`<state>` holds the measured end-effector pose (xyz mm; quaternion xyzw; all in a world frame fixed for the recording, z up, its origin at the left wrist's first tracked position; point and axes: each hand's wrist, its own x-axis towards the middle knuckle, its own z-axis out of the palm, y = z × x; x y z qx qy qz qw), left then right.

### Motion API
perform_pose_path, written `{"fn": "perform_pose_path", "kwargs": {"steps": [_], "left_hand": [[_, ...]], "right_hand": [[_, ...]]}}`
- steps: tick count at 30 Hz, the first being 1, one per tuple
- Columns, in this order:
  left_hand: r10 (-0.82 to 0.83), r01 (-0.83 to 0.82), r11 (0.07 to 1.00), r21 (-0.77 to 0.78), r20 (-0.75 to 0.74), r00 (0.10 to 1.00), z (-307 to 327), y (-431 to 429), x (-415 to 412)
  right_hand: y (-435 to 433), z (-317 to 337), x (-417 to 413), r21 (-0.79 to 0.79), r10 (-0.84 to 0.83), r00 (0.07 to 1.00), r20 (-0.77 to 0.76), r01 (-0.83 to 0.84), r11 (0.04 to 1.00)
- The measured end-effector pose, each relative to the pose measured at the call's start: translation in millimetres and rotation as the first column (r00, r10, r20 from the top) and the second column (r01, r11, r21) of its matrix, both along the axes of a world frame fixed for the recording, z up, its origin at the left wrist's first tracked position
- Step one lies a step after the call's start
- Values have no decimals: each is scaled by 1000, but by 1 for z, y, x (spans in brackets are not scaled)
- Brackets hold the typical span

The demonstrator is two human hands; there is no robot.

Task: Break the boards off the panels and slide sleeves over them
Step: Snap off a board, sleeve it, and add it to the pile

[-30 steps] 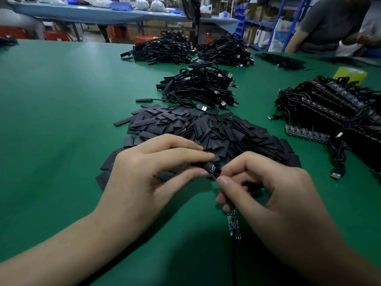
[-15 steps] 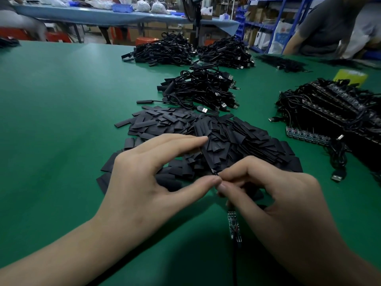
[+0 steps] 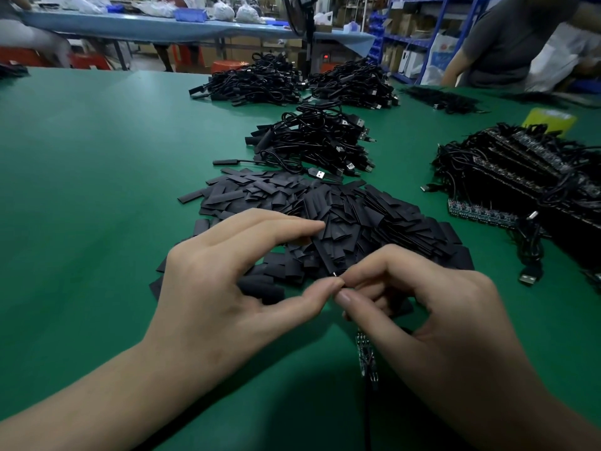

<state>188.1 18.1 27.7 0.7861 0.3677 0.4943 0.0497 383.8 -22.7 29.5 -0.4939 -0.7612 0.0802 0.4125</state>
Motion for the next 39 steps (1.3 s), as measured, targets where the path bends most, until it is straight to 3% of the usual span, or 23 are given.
{"fn": "perform_pose_path", "kwargs": {"steps": [3,9,14,18,20,23,28,31,35,39], "left_hand": [[31,-31,999,-33,25,999,0,3,-2],[75,-31,977,-210,204,976,-2,11,-6],[126,-56,947,-317,205,971,-8,15,-10],[109,-104,973,-208,15,994,-5,12,-9],[29,-56,986,-157,-167,985,-4,4,-2],[-100,37,988,-151,-434,895,-5,-5,9],[-181,84,975,-207,-517,836,-15,-10,18],[-171,52,973,-226,-545,821,-22,-11,21],[-229,97,953,-287,-473,851,-24,-11,19],[-268,157,943,-294,-387,882,-23,-10,18]], "right_hand": [[-1,0,1,-51,7,1000,25,-6,999],[1,4,7,-98,-38,955,295,70,993],[4,12,14,-45,-103,951,292,121,992],[19,38,33,42,-245,936,251,243,969],[39,56,40,81,-293,899,325,282,956],[93,83,38,166,-327,828,455,282,945],[218,109,6,292,-328,761,560,189,938],[261,112,-19,190,-281,719,636,207,960],[246,92,-38,155,-210,818,535,149,977],[169,61,-25,114,-70,920,385,28,993]]}}
